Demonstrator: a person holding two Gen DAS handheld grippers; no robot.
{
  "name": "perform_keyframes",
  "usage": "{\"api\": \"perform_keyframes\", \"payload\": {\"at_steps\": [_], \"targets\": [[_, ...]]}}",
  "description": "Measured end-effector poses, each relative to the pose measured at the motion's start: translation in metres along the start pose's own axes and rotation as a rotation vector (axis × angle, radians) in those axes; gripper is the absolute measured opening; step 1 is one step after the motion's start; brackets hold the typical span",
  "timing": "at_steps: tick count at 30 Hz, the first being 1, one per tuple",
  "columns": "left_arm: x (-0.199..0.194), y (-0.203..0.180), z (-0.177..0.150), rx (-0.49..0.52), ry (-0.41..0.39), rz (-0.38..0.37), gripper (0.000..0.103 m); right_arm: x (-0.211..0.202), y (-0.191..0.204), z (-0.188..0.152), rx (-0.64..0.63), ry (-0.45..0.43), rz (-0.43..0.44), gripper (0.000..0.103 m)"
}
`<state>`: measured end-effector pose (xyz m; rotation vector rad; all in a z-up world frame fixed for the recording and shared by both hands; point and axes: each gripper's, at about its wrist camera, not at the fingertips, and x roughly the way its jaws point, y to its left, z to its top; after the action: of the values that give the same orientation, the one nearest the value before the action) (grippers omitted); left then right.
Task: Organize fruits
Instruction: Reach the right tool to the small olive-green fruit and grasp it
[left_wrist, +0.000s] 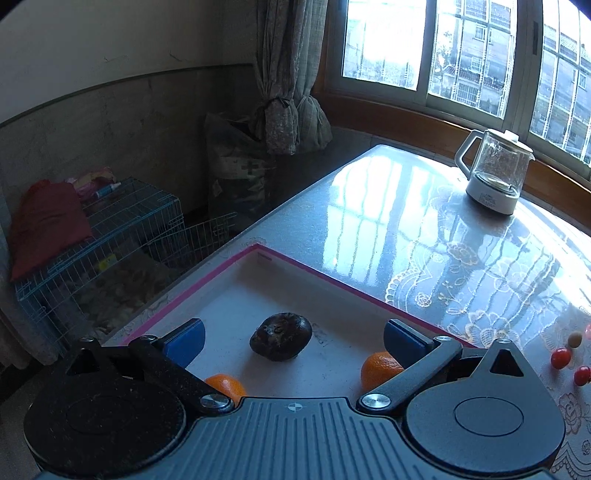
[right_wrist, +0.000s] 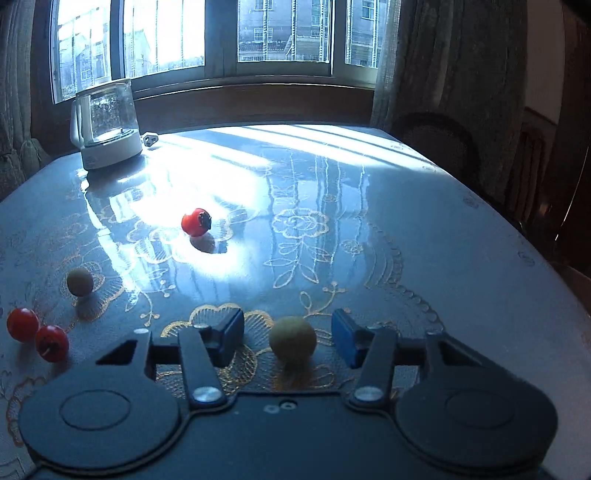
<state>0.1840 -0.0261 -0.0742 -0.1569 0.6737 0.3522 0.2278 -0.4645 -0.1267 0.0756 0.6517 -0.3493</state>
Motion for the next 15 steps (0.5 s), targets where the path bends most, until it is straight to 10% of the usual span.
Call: {"api": "perform_keyframes", "payload": {"at_steps": [6, 15], "targets": [[0.0011, -0.0082, 0.0028, 0.003, -0.001, -0.009, 0.102, -0.0021, 0.0040, -0.0006, -0.007, -0.011, 0.003, 0.030], [0.0027, -0.0029, 0.0080, -0.006, 0.001, -0.011, 0.102, -0.0078, -0.0018, -0.0043, 0.056, -0.021, 0.004, 0.024]]}}
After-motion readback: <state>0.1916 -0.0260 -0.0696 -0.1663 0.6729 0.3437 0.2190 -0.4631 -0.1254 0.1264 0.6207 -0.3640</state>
